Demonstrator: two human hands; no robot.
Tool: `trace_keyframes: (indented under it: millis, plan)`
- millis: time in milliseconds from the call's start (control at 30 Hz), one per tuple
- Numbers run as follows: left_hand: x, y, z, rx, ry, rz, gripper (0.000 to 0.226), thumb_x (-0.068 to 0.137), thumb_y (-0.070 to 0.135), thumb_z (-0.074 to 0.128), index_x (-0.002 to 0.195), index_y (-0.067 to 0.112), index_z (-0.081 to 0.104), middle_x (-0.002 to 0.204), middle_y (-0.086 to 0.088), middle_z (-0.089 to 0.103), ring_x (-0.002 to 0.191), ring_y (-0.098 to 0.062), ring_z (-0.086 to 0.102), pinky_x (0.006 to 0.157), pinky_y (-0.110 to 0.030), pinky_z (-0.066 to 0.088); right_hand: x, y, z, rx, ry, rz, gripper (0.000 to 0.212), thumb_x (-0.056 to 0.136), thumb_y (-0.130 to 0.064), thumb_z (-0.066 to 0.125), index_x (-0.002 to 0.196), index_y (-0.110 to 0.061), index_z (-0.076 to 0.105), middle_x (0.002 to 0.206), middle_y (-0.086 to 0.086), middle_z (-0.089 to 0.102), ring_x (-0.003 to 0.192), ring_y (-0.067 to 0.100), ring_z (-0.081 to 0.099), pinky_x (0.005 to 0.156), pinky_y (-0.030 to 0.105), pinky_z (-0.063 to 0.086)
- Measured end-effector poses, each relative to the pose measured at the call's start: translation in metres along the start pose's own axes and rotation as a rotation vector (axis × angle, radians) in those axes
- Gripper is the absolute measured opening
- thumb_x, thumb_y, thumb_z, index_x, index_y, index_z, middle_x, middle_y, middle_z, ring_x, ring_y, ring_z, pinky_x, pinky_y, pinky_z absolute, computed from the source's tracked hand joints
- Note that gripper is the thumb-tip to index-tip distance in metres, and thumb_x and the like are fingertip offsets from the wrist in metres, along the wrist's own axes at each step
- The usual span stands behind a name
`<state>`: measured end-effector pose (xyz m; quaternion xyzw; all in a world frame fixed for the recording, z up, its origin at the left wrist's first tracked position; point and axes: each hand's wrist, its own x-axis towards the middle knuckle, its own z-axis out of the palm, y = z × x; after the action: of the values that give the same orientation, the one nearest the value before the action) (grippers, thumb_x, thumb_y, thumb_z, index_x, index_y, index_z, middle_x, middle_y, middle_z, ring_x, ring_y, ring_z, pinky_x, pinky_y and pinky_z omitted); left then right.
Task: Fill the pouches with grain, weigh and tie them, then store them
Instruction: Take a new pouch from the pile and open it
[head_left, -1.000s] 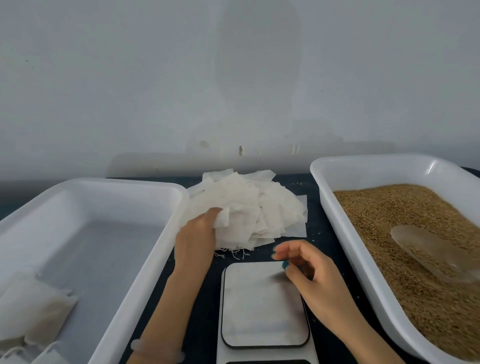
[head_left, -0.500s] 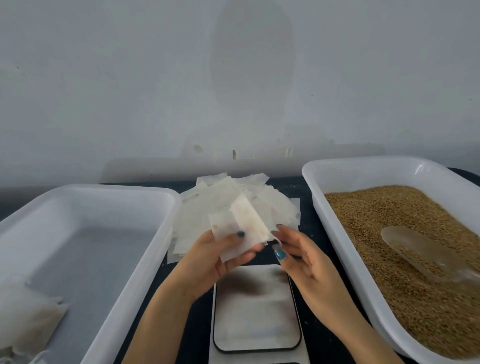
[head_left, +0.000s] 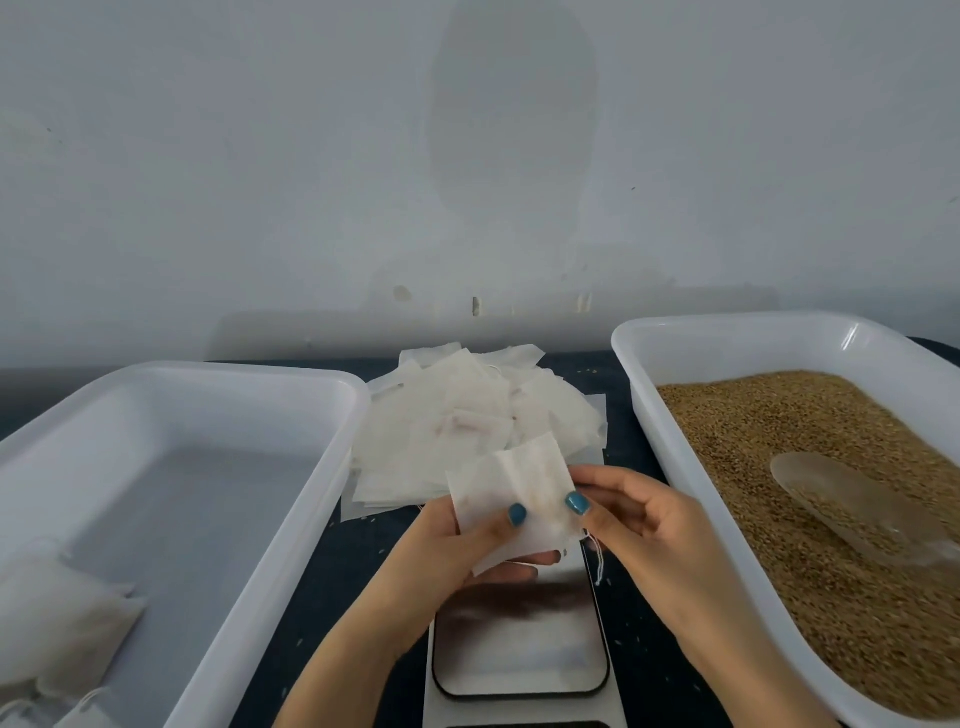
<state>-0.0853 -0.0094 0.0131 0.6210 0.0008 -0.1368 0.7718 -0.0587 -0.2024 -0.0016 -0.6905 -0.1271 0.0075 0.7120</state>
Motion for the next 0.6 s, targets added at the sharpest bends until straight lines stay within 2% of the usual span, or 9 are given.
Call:
trace_keyframes:
  millis: [100,167,233,333,433,500,600]
  plan:
    - [0.0,-0.001,-0.001,0.082,0.04,0.005,0.031,0.091,0.026,0.065,0.119,0.012,0.066,0.107,-0.008,0.075,0.095,-0.029,0.073,0.072,-0.026,0.059,-0.001,0.001,0.002,-0.013,0.014,-0.011,0.029,0.069,-0.032,0.076,0.093,-0.017,0.07,0.086,0.001,0.078,0.081,0.012,0.074,0.068,0.016,0.055]
    - [-0.001,0.0,-0.003,0.093,0.07,0.008,0.029,0.089,0.027,0.066,0.113,0.01,0.068,0.102,-0.009,0.076,0.09,-0.028,0.074,0.067,-0.023,0.057,-0.002,0.002,0.003,-0.003,0.044,-0.04,0.03,0.068,-0.03,0.078,0.082,-0.012,0.059,0.081,0.008,0.076,0.075,0.012,0.073,0.065,0.017,0.054]
    - [-0.001,0.0,-0.004,0.1,0.083,0.007,0.025,0.09,0.026,0.066,0.109,0.01,0.07,0.099,-0.009,0.076,0.088,-0.028,0.075,0.065,-0.022,0.056,-0.003,0.003,0.004,-0.023,0.049,-0.082,0.03,0.069,-0.03,0.079,0.074,-0.019,0.051,0.079,0.011,0.074,0.073,0.013,0.071,0.064,0.019,0.054]
    - [-0.001,0.002,-0.005,0.122,0.102,0.01,0.028,0.088,0.031,0.067,0.107,0.01,0.071,0.098,-0.008,0.076,0.087,-0.026,0.075,0.064,-0.022,0.055,-0.005,0.002,0.006,-0.062,0.058,-0.132,0.028,0.069,-0.036,0.079,0.067,-0.031,0.051,0.078,0.012,0.073,0.077,0.017,0.072,0.065,0.024,0.055]
    - [-0.002,0.003,-0.005,0.146,0.13,0.012,0.036,0.082,0.036,0.069,0.105,0.008,0.07,0.094,-0.007,0.076,0.082,-0.023,0.075,0.062,-0.021,0.054,-0.007,-0.001,0.009,-0.104,0.088,-0.175,0.028,0.071,-0.038,0.076,0.07,-0.026,0.05,0.076,0.009,0.07,0.071,0.016,0.069,0.061,0.023,0.053]
    - [-0.003,0.003,-0.004,0.147,0.134,0.014,0.037,0.081,0.035,0.069,0.105,0.007,0.069,0.092,-0.006,0.076,0.079,-0.021,0.074,0.061,-0.021,0.054,-0.007,-0.002,0.01,-0.176,0.113,-0.224,0.023,0.076,-0.038,0.073,0.078,-0.022,0.056,0.076,0.0,0.067,0.067,0.01,0.065,0.057,0.018,0.051]
    - [-0.003,0.003,-0.003,0.154,0.132,0.023,0.038,0.082,0.035,0.068,0.107,0.006,0.068,0.091,-0.007,0.075,0.076,-0.019,0.073,0.06,-0.02,0.052,-0.008,-0.003,0.012,-0.301,0.116,-0.289,0.012,0.082,-0.034,0.068,0.091,-0.025,0.066,0.08,-0.012,0.067,0.073,0.011,0.067,0.056,0.014,0.05]
